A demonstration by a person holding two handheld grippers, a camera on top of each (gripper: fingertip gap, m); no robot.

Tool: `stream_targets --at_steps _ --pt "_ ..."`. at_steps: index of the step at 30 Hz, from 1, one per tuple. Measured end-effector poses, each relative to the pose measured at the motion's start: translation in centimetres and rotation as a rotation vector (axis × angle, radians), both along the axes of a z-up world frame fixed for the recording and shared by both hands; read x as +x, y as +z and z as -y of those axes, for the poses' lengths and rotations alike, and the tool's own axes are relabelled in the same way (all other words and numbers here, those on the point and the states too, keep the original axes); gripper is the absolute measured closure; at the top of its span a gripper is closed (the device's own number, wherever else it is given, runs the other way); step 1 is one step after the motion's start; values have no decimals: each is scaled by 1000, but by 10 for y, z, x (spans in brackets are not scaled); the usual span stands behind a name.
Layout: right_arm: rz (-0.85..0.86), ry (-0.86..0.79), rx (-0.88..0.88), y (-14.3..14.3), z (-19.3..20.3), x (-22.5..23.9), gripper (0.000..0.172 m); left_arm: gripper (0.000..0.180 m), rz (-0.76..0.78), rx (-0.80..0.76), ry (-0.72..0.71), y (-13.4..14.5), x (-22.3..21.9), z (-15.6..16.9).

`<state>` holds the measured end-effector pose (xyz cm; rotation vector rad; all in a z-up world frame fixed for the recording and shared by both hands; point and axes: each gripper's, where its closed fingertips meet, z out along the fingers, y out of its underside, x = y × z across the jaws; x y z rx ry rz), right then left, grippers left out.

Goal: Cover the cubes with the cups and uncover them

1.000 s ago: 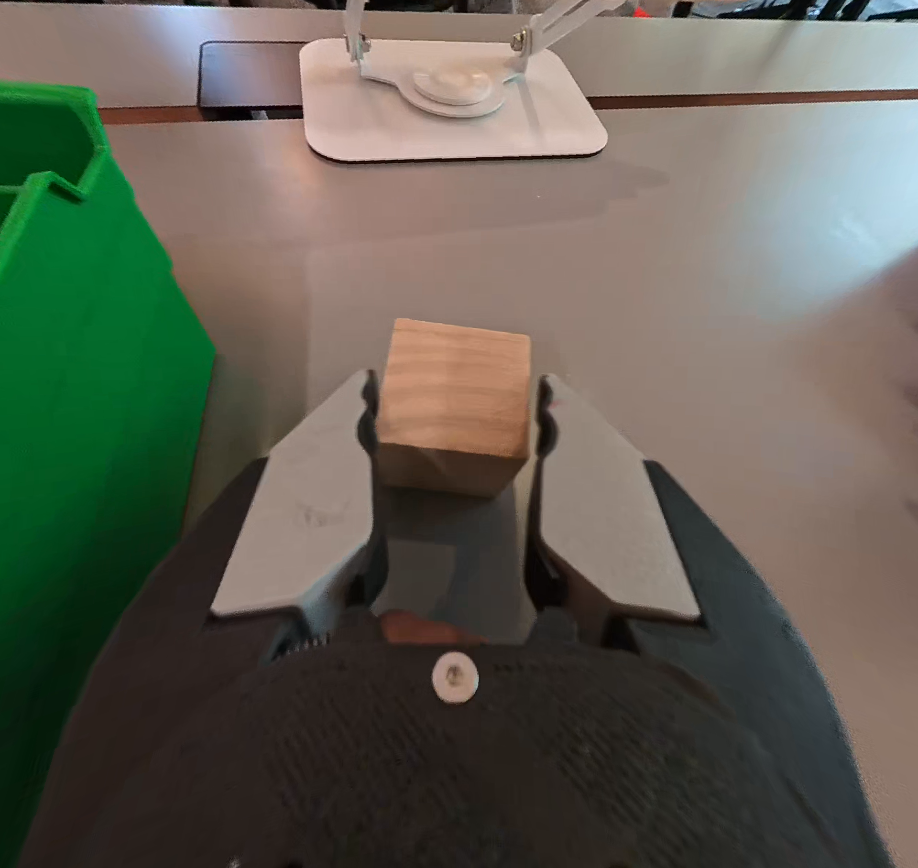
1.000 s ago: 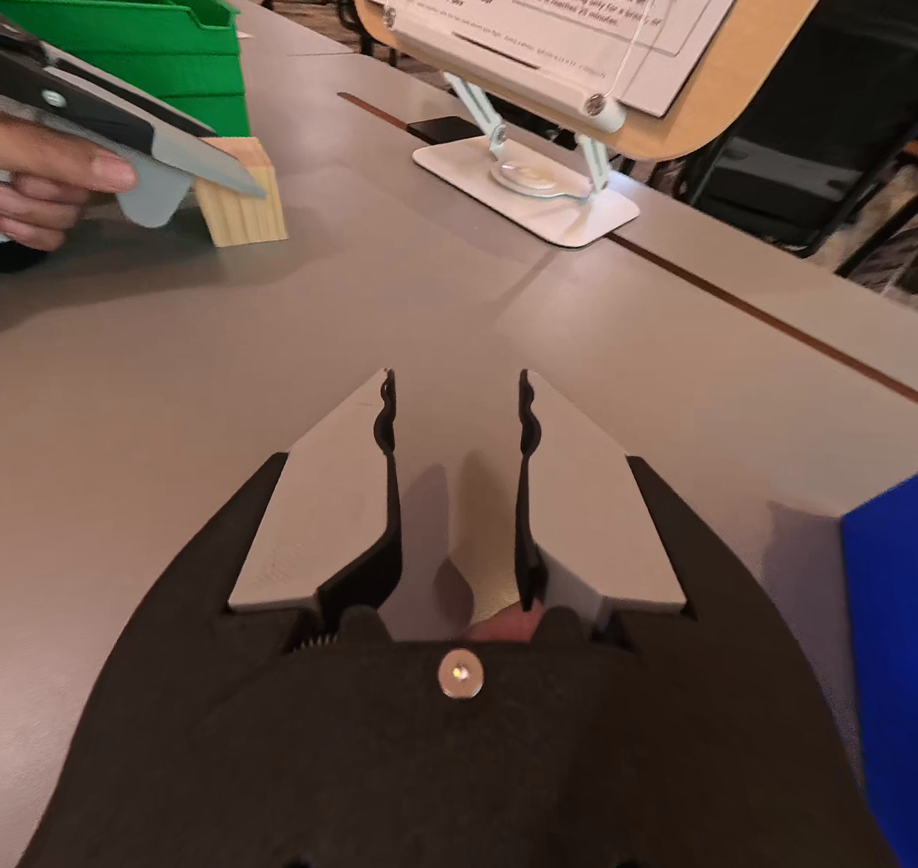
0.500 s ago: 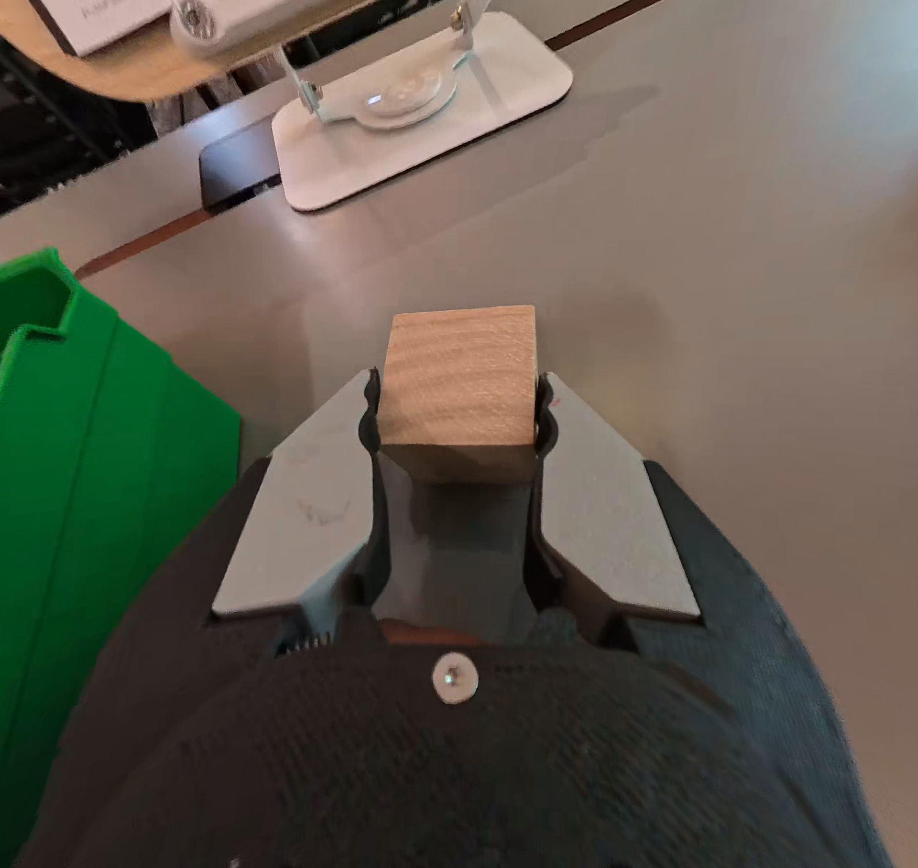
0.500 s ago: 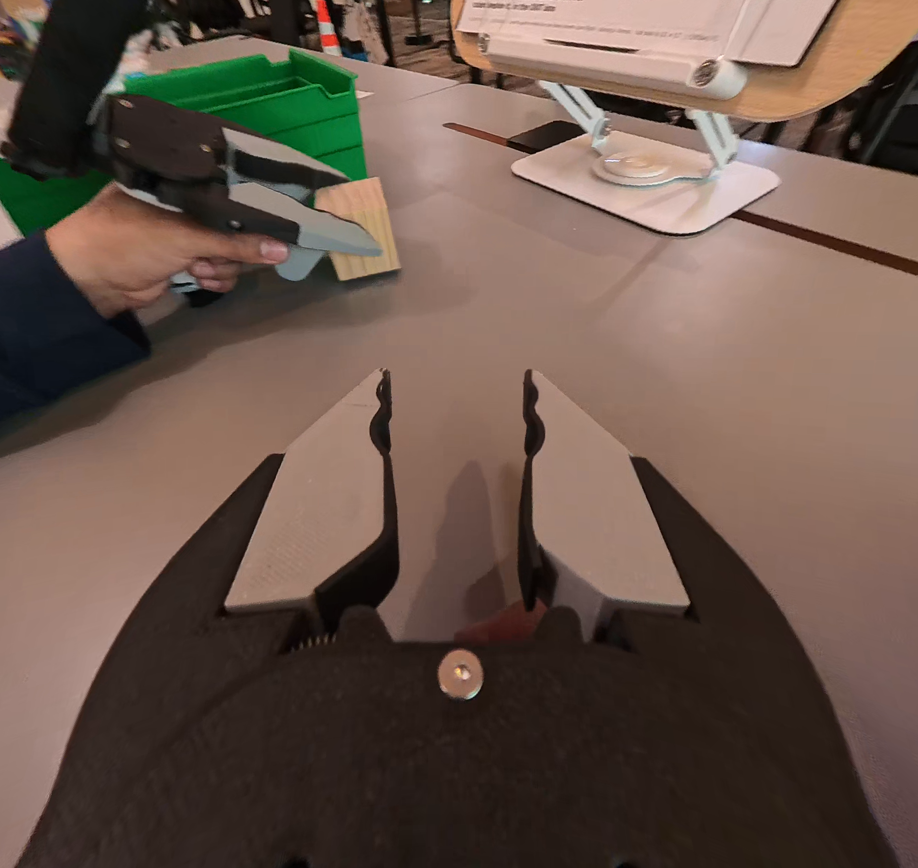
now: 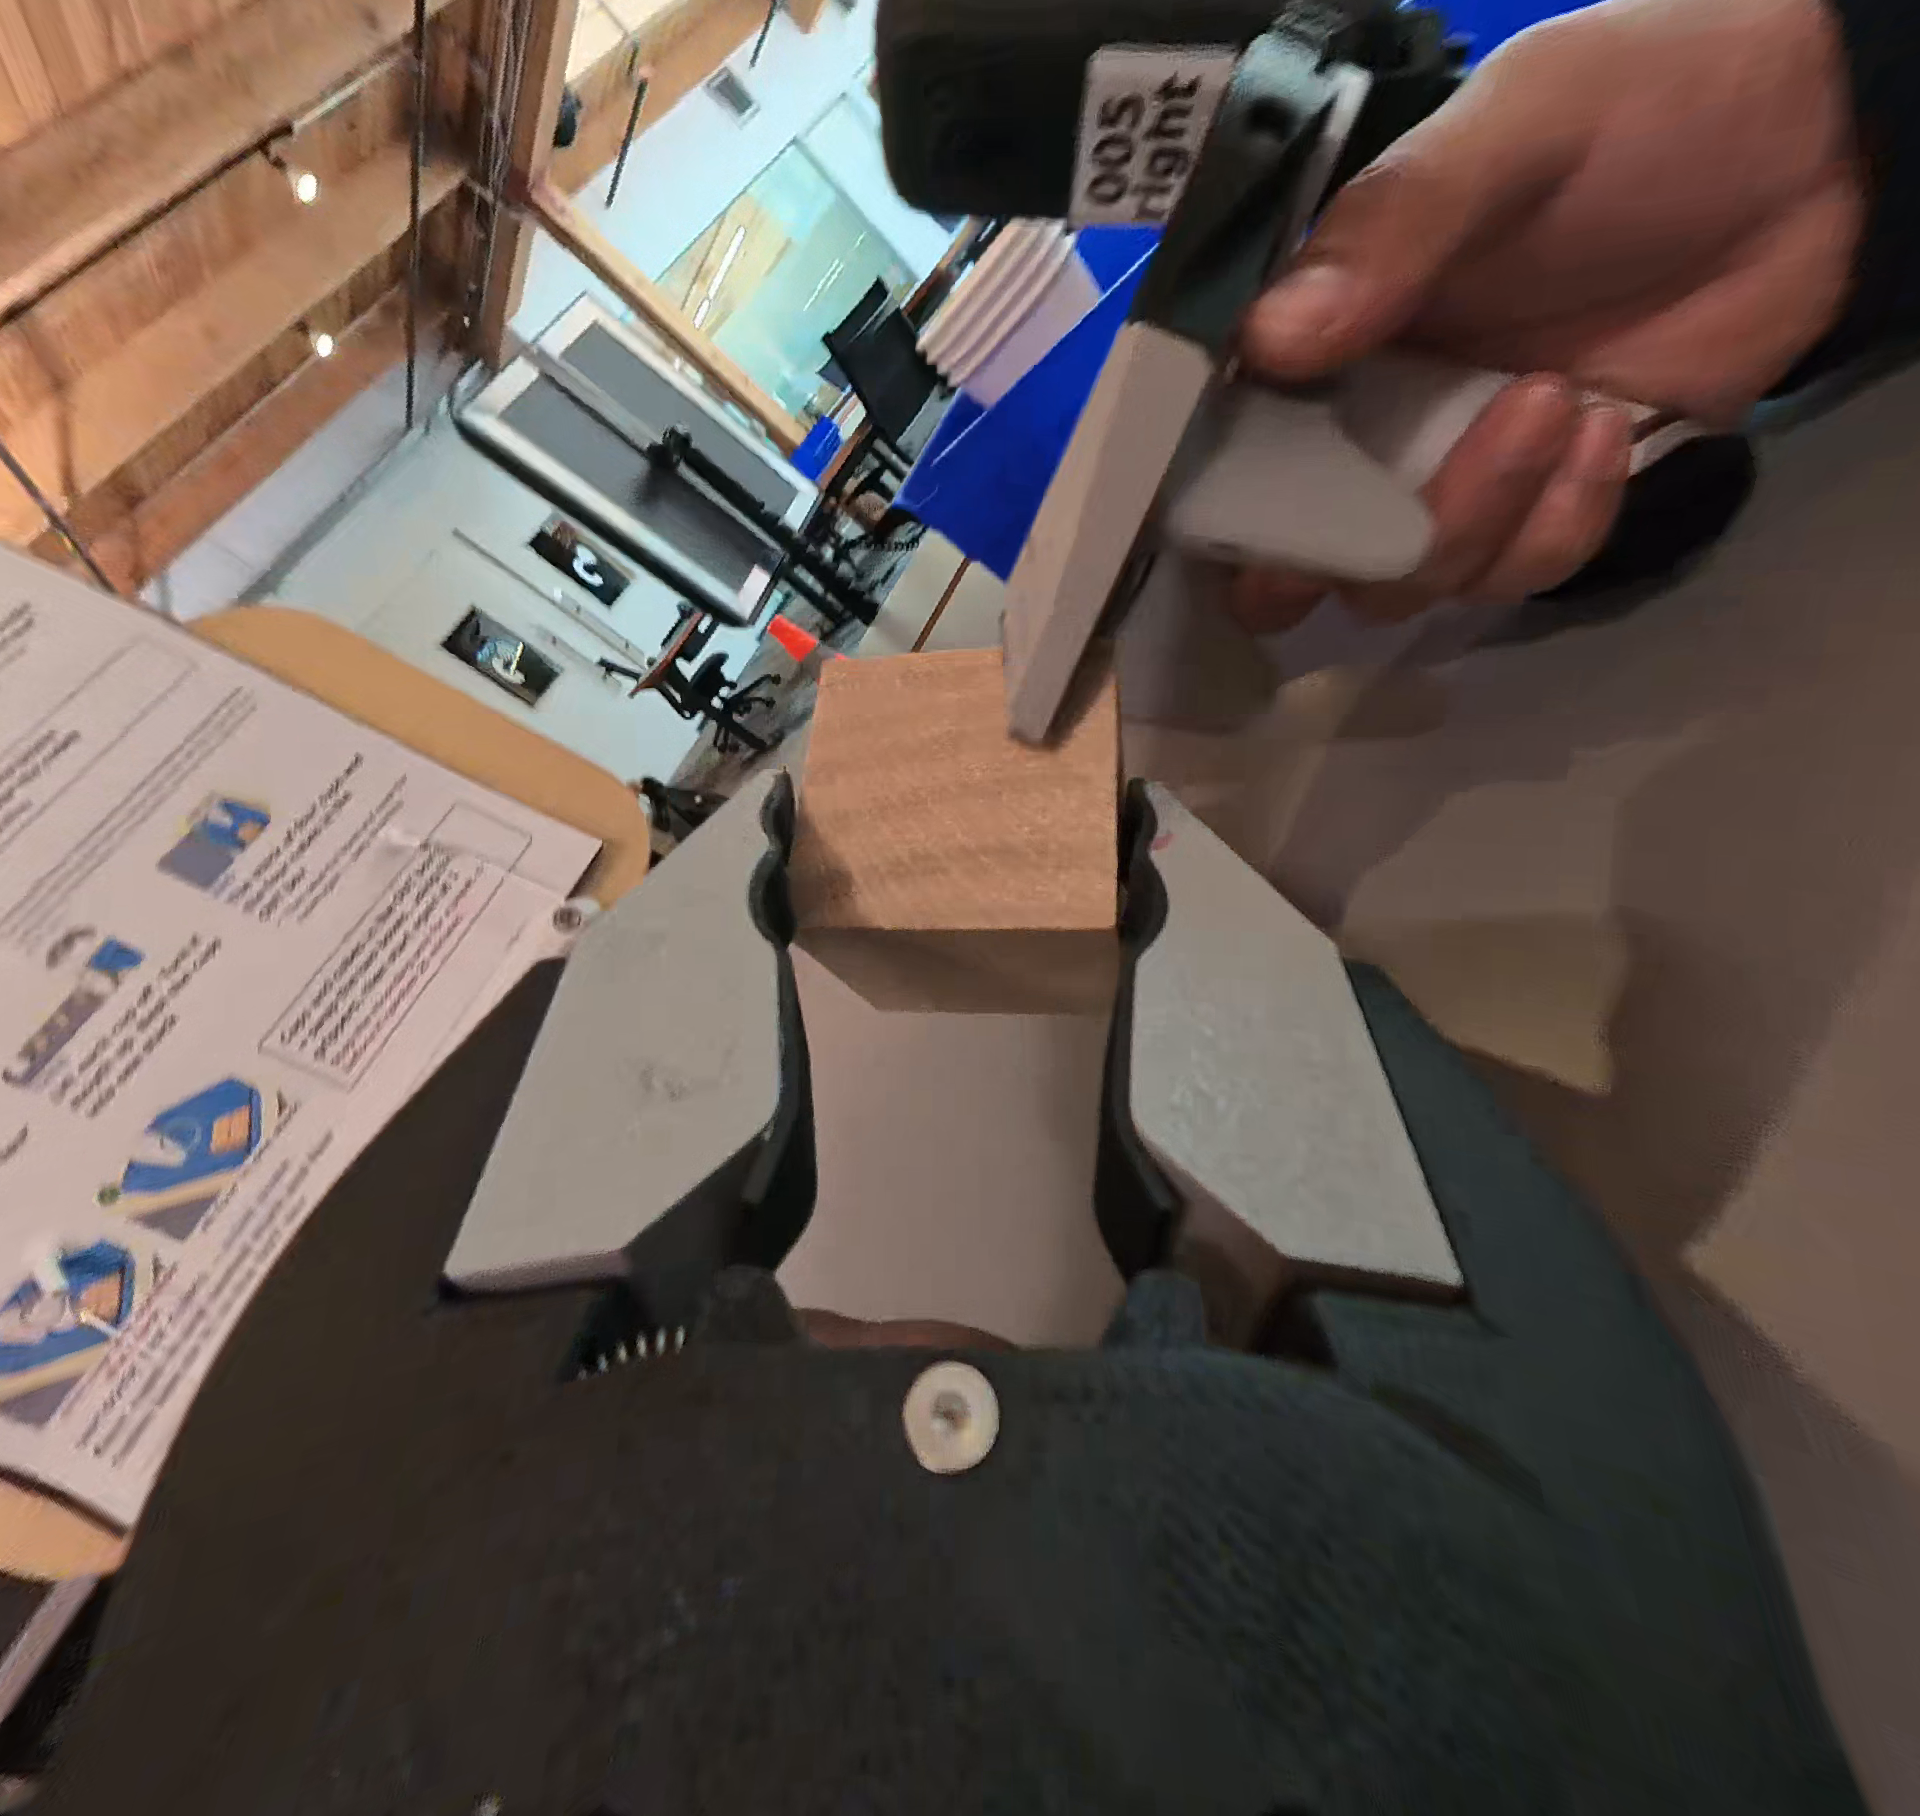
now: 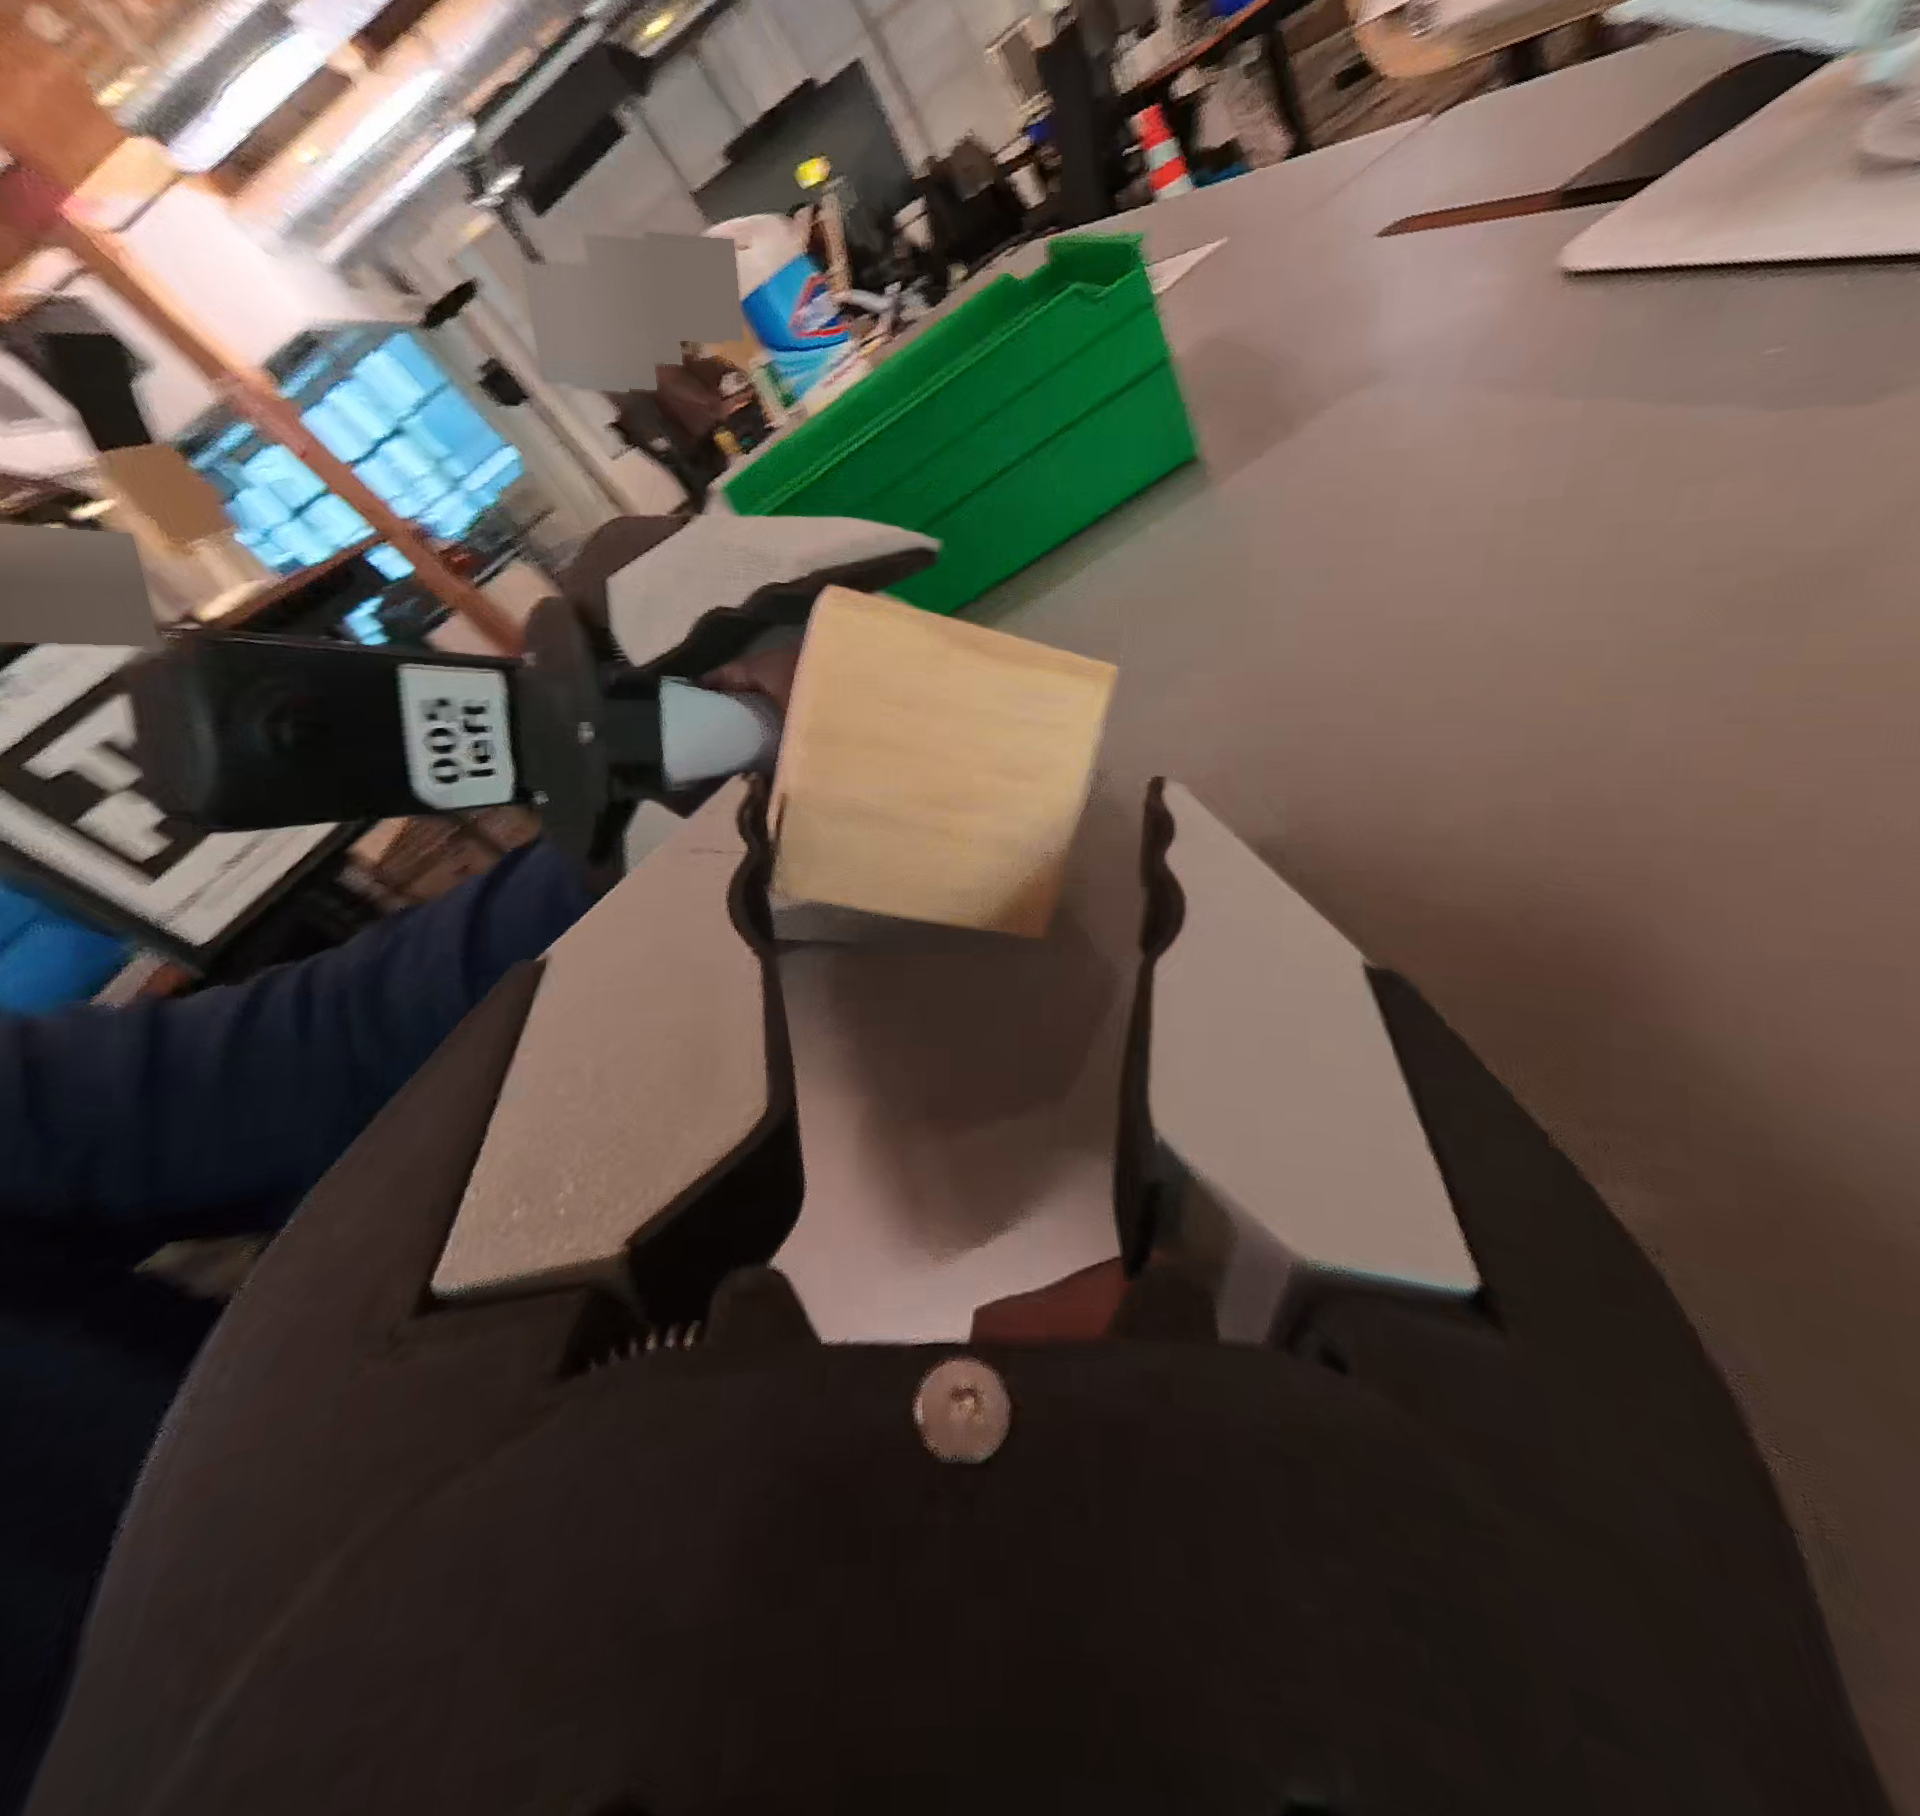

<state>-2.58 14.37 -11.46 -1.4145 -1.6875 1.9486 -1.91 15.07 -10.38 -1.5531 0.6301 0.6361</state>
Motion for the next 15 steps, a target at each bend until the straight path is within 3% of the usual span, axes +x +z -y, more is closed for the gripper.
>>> stream_targets --at_steps 1,2,8,15 --pt "2 55 -20 1 8 5 108 118 -15 1 -20 0 8 -2" --pt "12 82 -32 1 13 7 103 118 -15 0 -38 -1 15 -3" --pt "21 -18 139 -15 2 -1 109 120 7 -35 12 -17 8 -9" --pt "-84 -210 201 17 -29 11 111 130 23 46 18 -4 3 -3"
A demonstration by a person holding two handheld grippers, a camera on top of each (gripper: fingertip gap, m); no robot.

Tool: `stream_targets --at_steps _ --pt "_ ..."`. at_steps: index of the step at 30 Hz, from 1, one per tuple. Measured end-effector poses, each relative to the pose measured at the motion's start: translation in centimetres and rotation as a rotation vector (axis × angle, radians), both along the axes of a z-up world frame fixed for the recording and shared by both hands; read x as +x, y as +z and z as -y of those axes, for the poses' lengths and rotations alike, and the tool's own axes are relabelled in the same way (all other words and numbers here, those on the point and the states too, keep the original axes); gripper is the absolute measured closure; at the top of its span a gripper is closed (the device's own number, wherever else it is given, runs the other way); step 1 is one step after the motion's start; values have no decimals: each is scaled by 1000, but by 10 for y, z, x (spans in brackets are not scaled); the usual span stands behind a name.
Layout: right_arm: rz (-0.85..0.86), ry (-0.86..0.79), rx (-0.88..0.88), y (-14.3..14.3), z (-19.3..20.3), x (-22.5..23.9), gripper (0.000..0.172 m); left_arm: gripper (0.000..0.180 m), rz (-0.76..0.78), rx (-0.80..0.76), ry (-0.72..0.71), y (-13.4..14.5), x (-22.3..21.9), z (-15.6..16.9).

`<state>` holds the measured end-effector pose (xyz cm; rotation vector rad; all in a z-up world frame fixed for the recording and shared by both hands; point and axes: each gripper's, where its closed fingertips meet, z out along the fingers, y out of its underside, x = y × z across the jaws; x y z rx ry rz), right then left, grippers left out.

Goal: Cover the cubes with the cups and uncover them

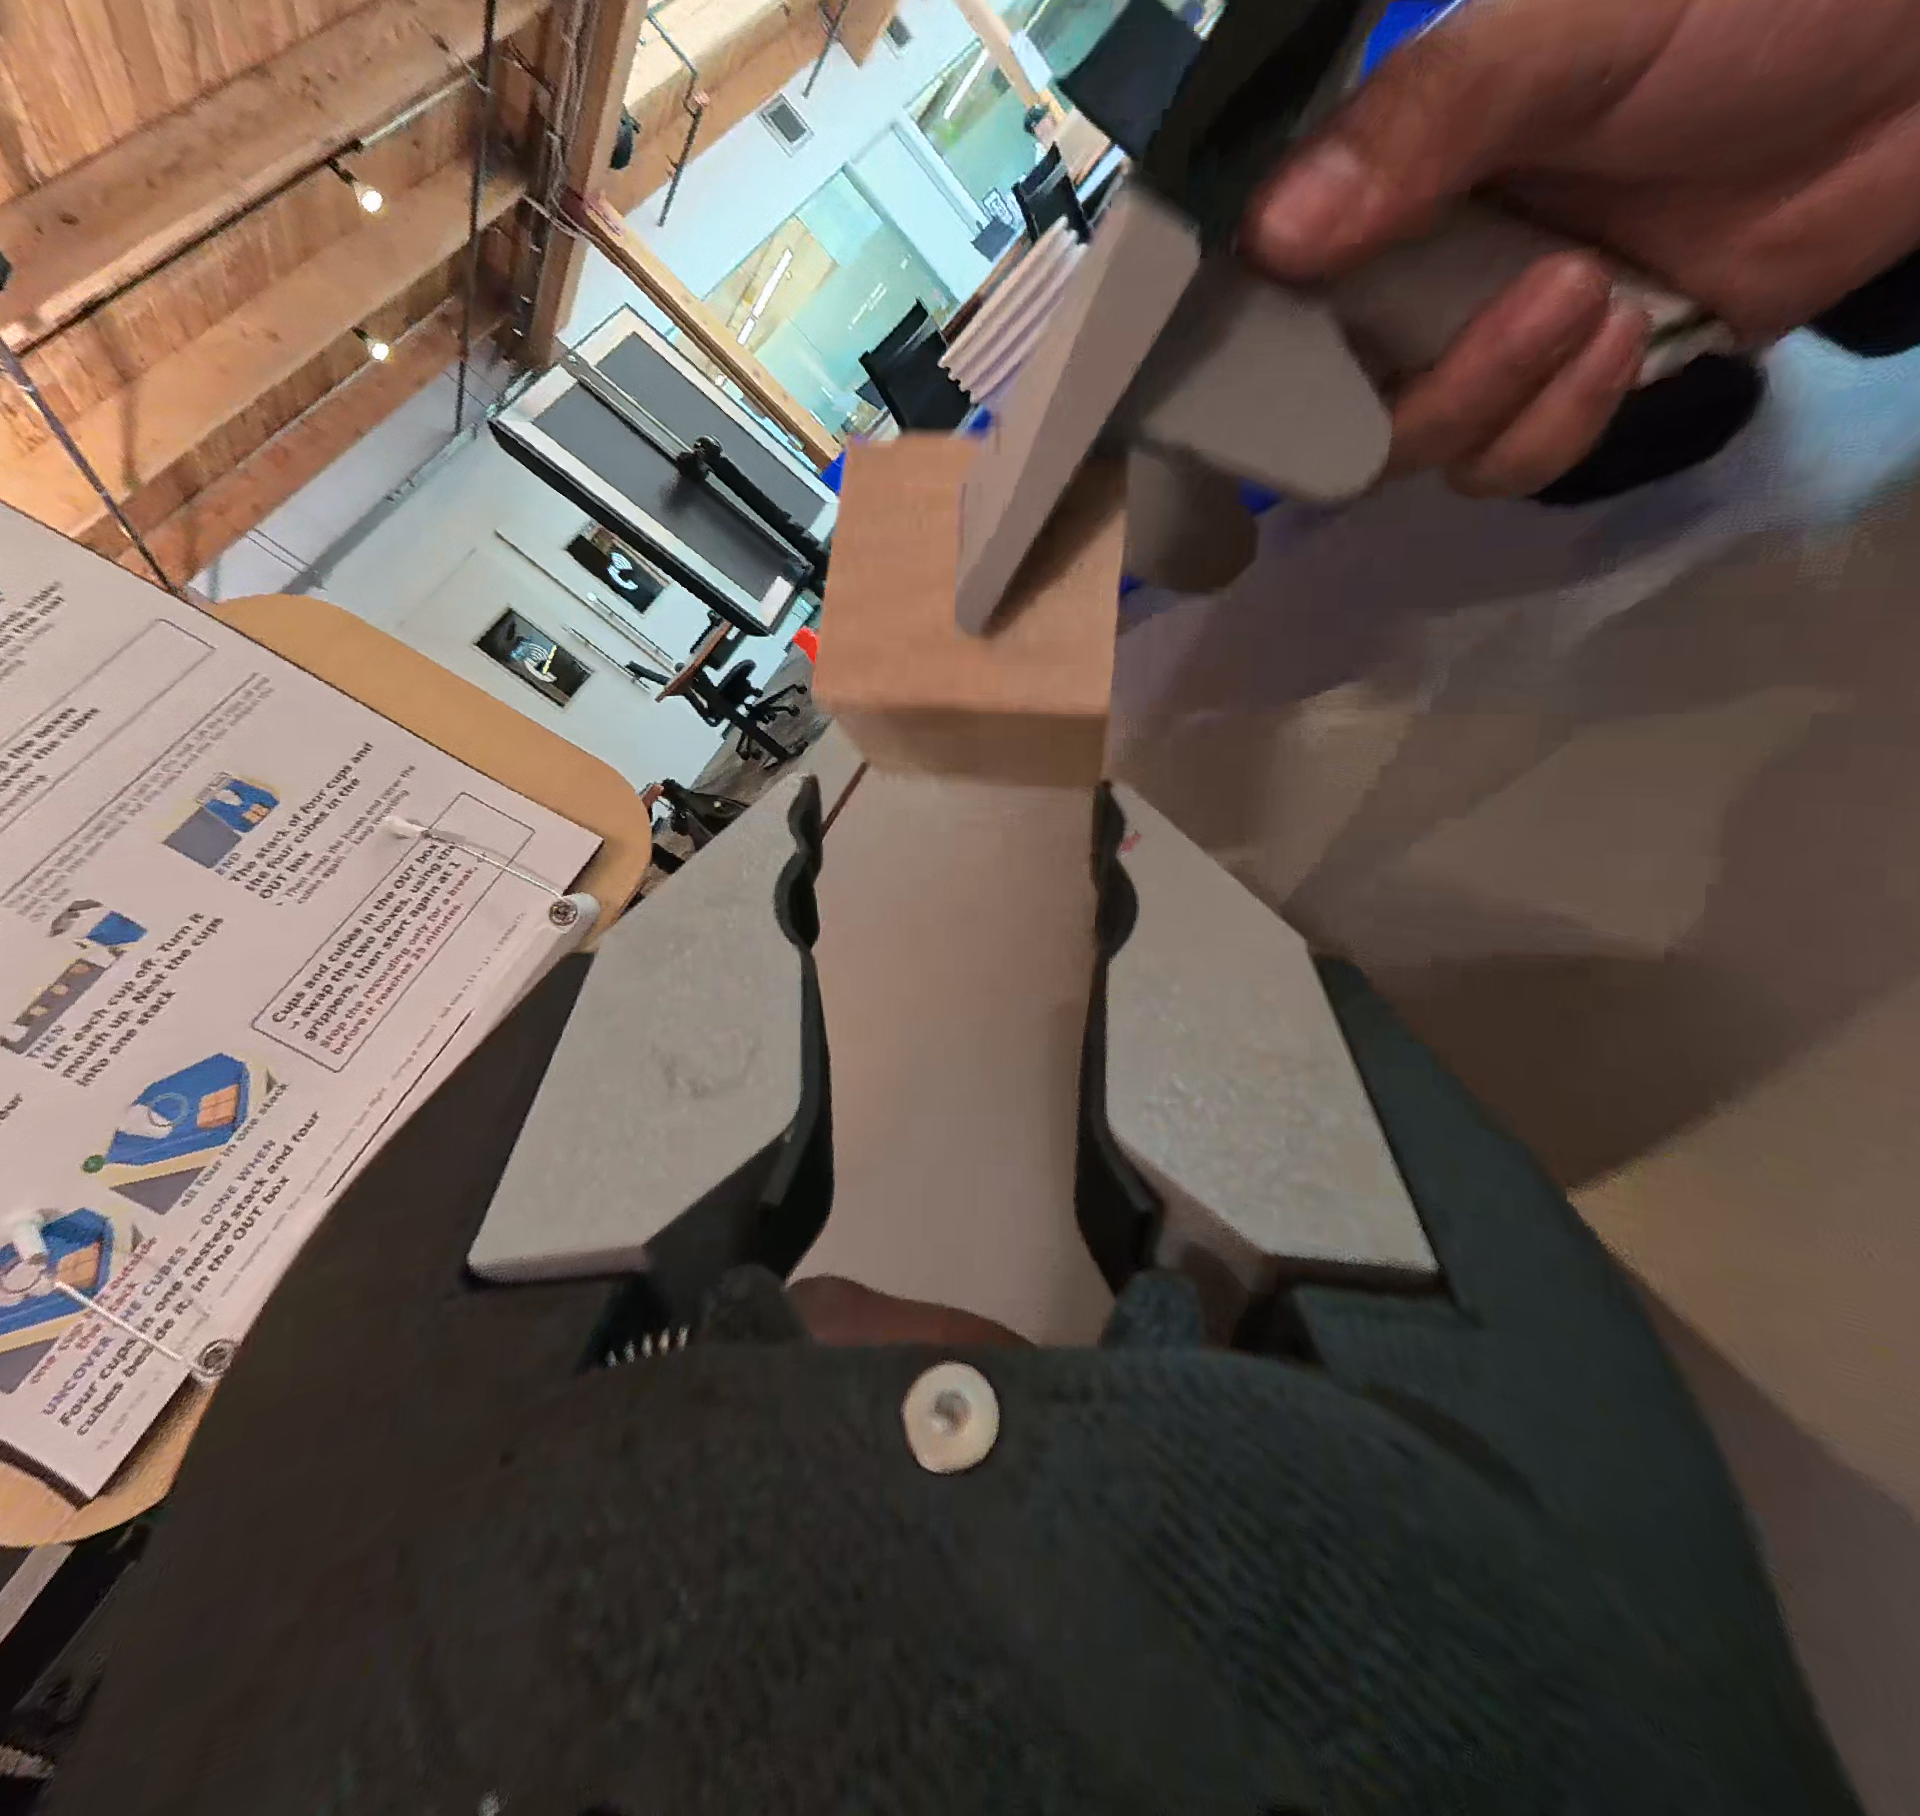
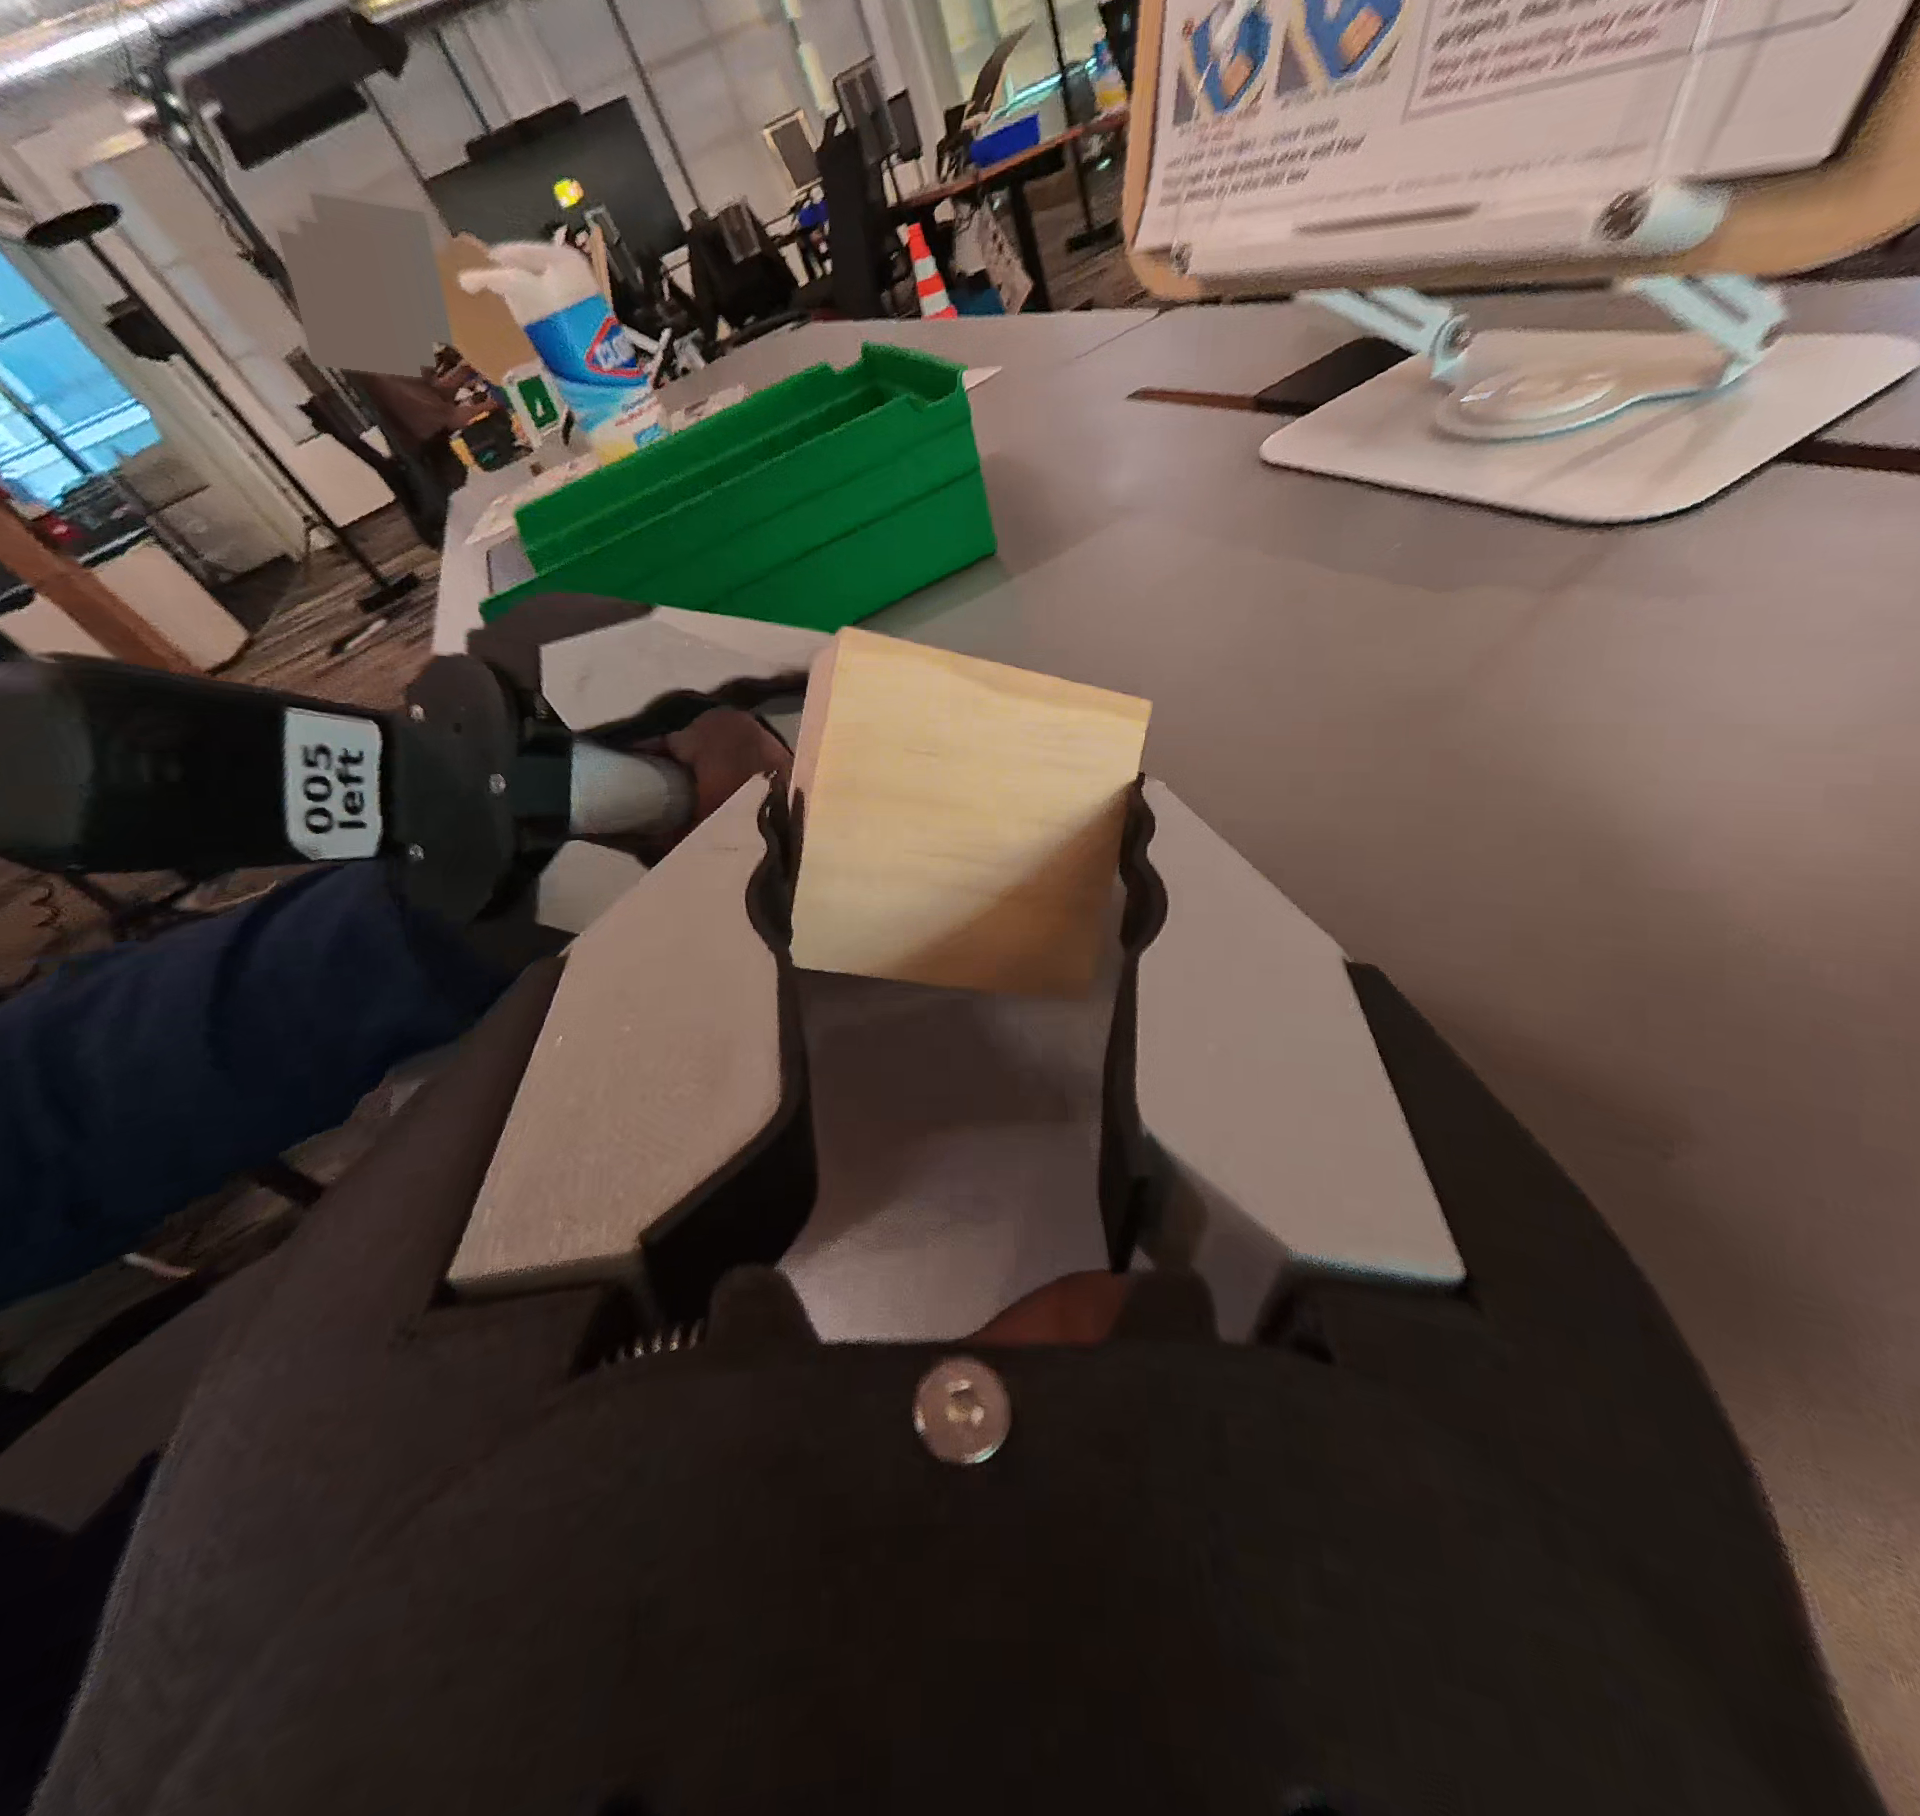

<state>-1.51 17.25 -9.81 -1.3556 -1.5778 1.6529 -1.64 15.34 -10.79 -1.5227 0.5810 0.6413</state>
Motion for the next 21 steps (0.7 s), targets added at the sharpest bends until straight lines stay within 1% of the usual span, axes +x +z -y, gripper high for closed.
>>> stream_targets --at_steps 2,5,6,8,10,11,13,15,17,21 --pt "-31 -48 32 23 -8 18 111 136 -20 -1 27 -2 -6 0" --pt "-97 -163 178 68 -30 57 111 146 -55 -42 60 -11 -12 -2" --pt "-103 -217 225 82 -43 70 111 150 -66 -45 67 -13 -13 -2" --pt "-79 -352 300 102 -83 95 111 155 -90 -44 86 -13 -16 -2" --pt "-7 -500 370 105 -134 119 111 155 -105 -51 94 -13 -17 -2" --pt "60 -564 401 98 -159 129 110 155 -117 -57 101 -14 -18 -2" --pt "212 -651 451 73 -200 146 110 155 -136 -69 106 -18 -19 -3" --pt "348 -685 483 43 -225 156 111 155 -134 -83 108 -22 -19 -4" --pt "472 -676 498 10 -237 159 110 156 -115 -96 119 -25 -22 -5" --pt "683 -617 518 -48 -242 160 110 154 -72 -118 154 -30 -33 -4"
